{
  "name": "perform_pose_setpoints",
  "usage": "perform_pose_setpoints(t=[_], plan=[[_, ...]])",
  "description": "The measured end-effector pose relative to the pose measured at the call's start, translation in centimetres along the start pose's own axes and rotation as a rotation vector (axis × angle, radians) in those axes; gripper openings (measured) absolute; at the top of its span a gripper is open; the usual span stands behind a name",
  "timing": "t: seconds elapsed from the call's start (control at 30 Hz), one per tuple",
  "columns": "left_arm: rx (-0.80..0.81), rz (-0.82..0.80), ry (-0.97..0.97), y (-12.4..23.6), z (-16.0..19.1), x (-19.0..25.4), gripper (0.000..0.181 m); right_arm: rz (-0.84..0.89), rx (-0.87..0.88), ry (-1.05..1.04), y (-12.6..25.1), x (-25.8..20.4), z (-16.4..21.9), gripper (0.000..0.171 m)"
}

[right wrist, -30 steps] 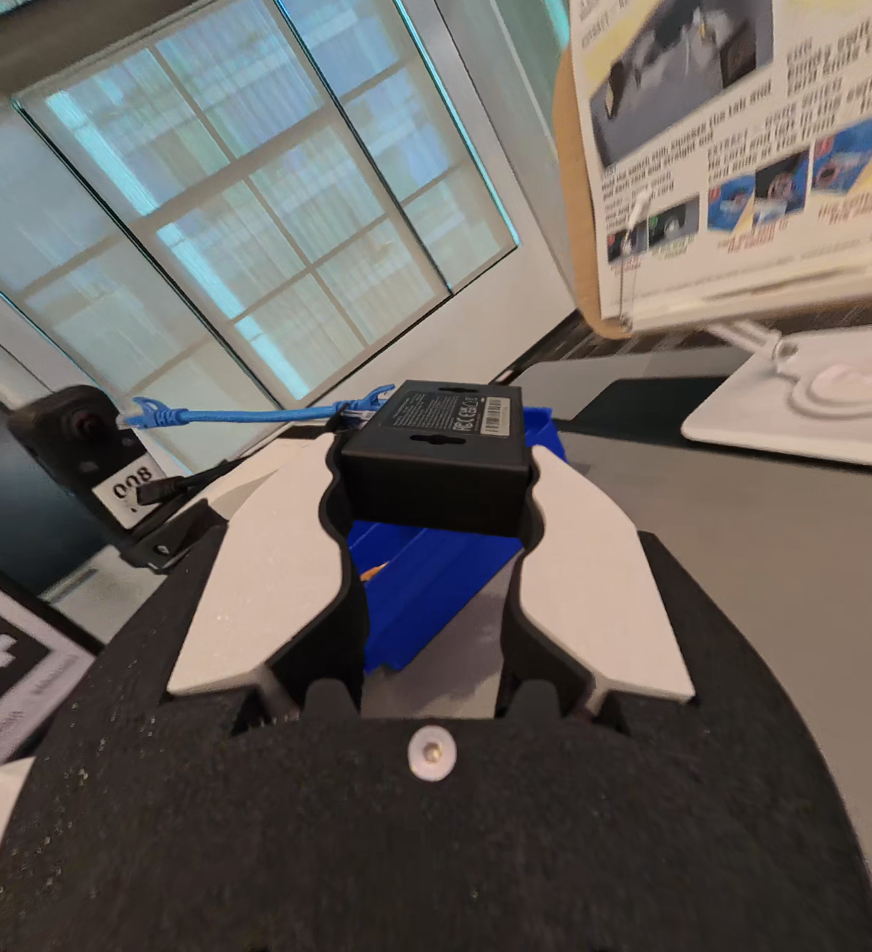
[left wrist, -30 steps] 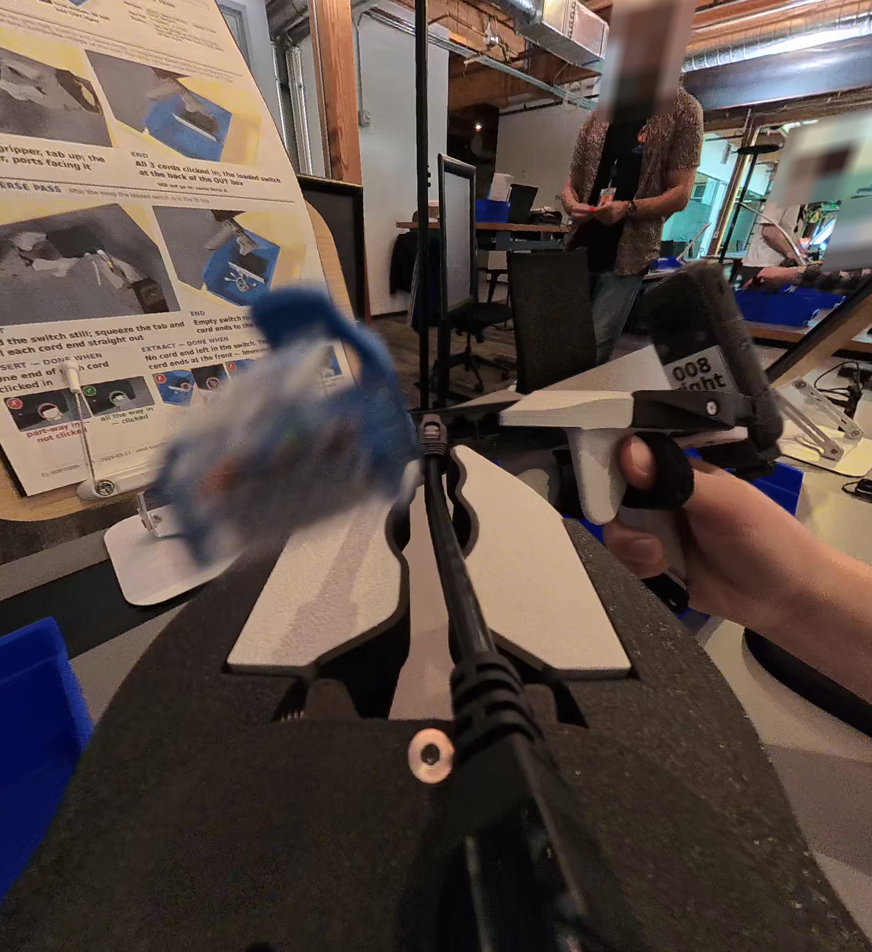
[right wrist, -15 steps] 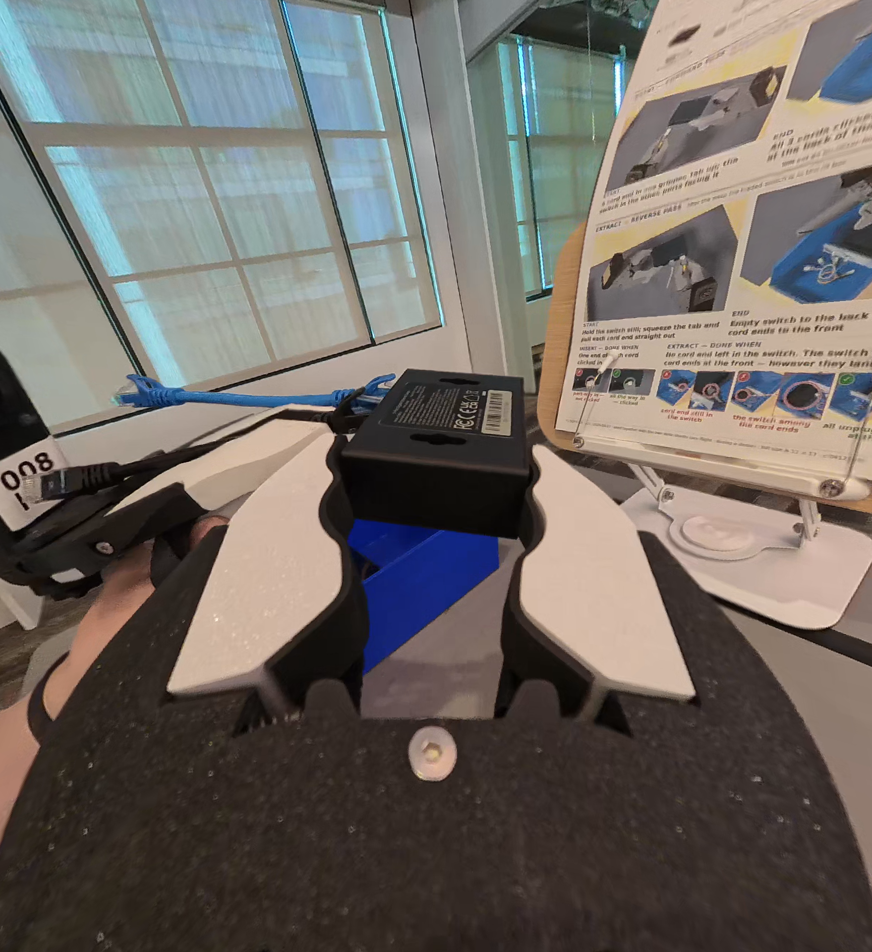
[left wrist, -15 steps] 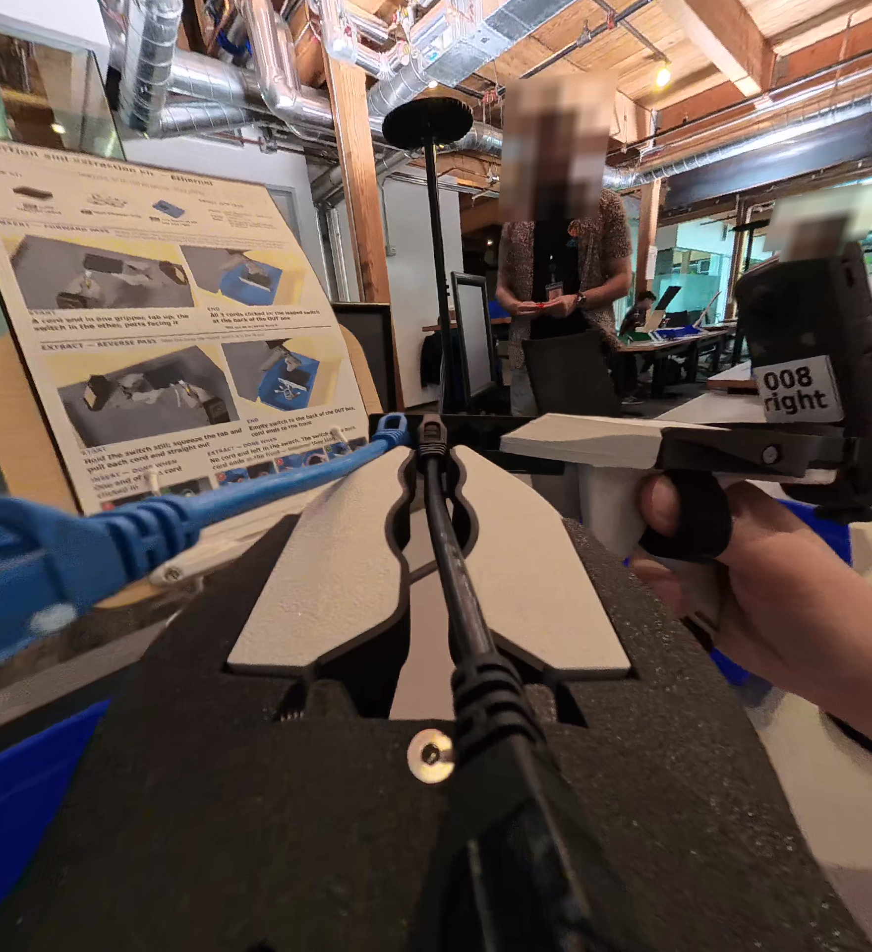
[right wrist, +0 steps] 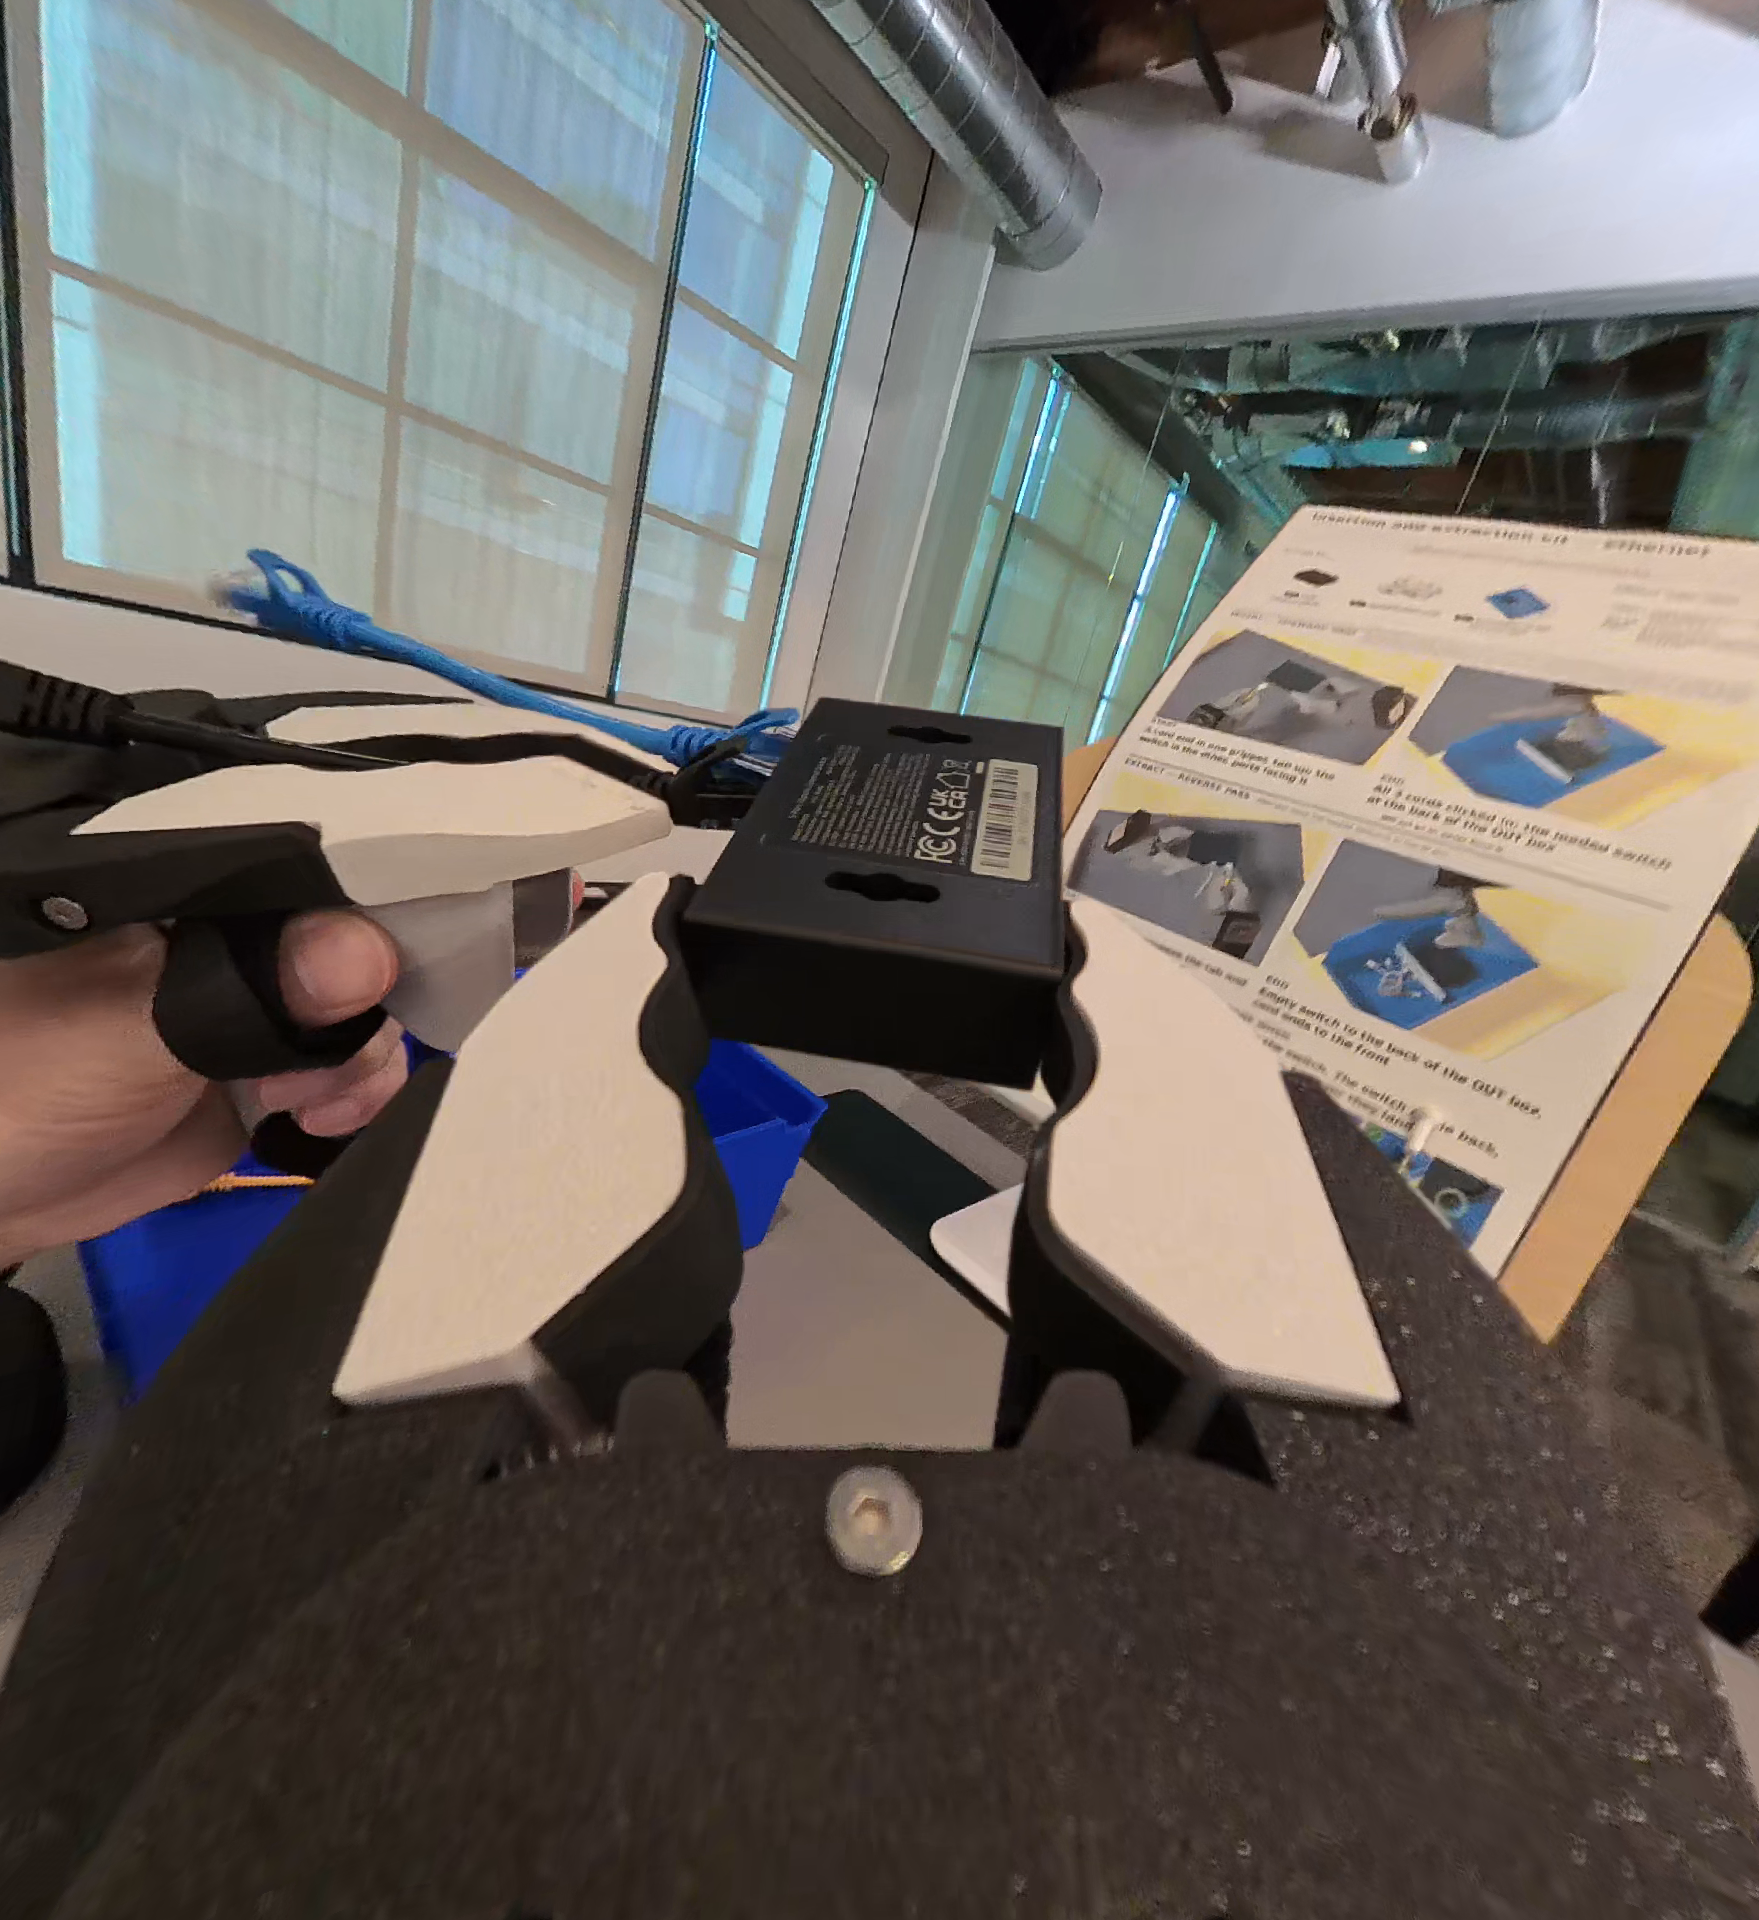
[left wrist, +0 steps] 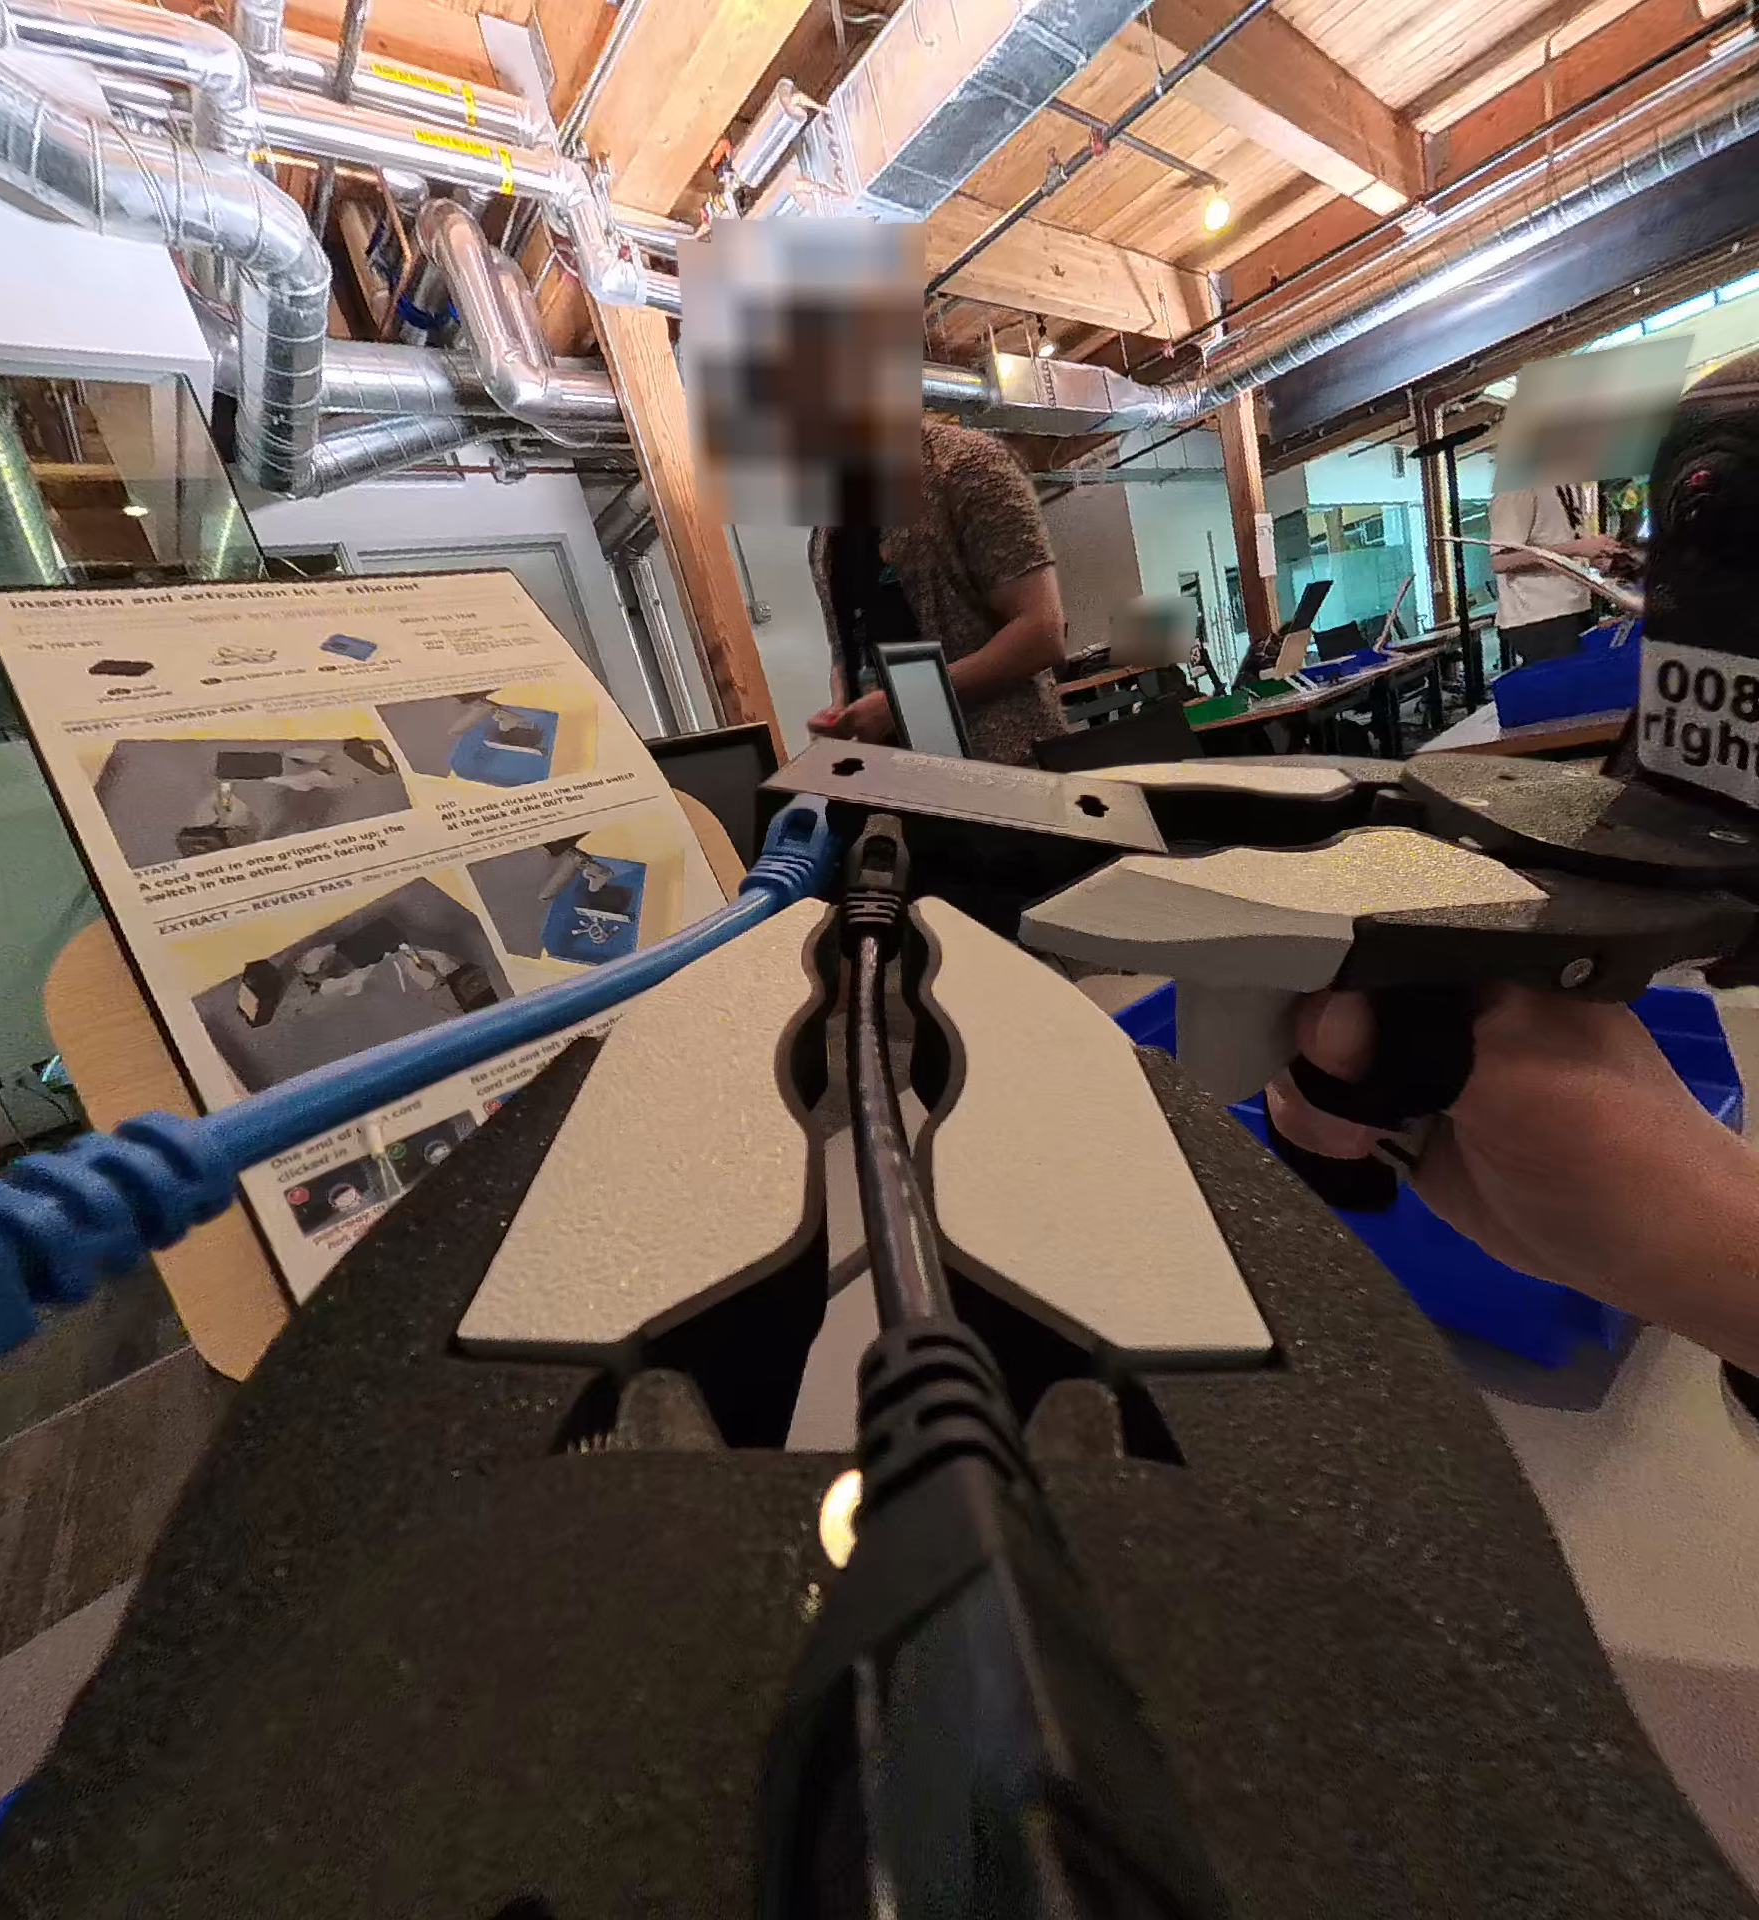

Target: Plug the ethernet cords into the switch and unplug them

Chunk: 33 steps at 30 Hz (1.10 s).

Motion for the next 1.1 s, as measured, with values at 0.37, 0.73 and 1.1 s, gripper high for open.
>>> perform_pose_setpoints(t=[0.37,0.73,1.1], plan=[[-0.03,0.016,-0.113,-0.2,-0.5,1.0,0.01,-0.098,0.022,0.085,0.5,1.3,-0.5,0.063],[-0.015,0.013,-0.12,0.2,-0.7,0.3,0.01,-0.033,-0.038,0.176,0.1,0.2,-1.6,0.062],[0.001,0.023,-0.127,0.2,-1.1,0.9,0.01,-0.066,0.027,0.146,0.6,0.4,-1.5,0.063]])
Point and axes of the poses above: each gripper's, where its closed fingertips meet, y back along the fingers, z out of its underside, x = y × z across the jaws, the point moved 10 cm from there along y, back along the fingers, and after that the axes turned 15 degrees about z, right-handed, at the moved point
